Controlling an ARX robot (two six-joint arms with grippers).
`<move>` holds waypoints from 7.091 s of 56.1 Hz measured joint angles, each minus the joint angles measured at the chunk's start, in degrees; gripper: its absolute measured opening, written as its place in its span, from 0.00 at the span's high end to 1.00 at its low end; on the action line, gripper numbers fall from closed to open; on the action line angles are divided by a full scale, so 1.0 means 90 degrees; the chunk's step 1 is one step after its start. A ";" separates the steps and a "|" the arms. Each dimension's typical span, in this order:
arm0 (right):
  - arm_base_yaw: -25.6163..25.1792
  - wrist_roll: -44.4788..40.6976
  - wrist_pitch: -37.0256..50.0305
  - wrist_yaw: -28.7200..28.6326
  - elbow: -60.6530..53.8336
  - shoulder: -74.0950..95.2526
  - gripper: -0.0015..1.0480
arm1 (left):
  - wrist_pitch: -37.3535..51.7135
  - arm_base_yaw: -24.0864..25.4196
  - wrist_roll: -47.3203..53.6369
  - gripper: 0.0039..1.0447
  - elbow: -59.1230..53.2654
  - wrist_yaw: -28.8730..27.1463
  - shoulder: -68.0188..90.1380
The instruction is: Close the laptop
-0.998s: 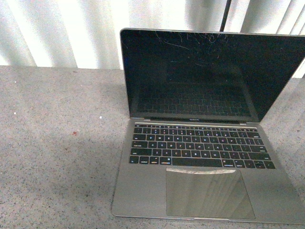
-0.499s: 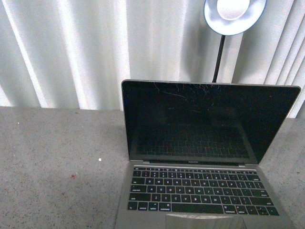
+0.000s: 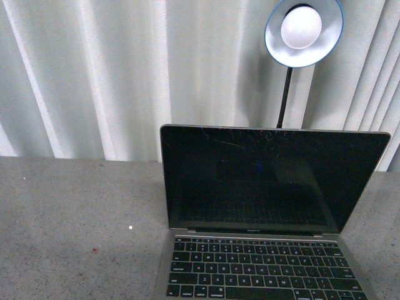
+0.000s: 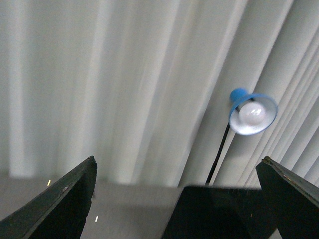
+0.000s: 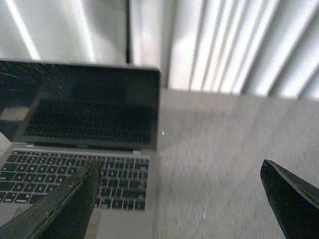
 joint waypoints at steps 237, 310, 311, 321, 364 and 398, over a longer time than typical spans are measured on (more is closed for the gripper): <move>0.0321 -0.6562 -0.2004 -0.2504 0.3551 0.6683 0.97 | -0.4471 -0.1880 0.4189 0.97 0.4823 0.0804 0.7157; 0.0682 -0.6421 -0.1367 -0.2183 0.3111 0.7570 0.97 | -0.2824 -0.1865 0.3645 0.97 0.3769 0.1224 0.8070; 0.0702 -0.6399 -0.1324 -0.2176 0.3096 0.7601 0.97 | -0.2798 -0.1853 0.3638 0.97 0.3762 0.1239 0.8077; 0.0855 -0.6142 -0.1168 -0.2166 0.2987 0.7783 0.97 | -0.2526 -0.1732 0.3572 0.97 0.3628 0.1375 0.8140; 0.1158 -0.3876 0.1345 -0.0974 0.3072 0.6878 0.95 | -0.0053 -0.0136 0.1061 0.94 0.2667 0.0289 0.6492; 0.0559 0.0780 0.6414 0.0894 0.0177 0.5508 0.97 | 0.2518 0.0437 0.1309 0.97 0.0466 -0.0964 0.4821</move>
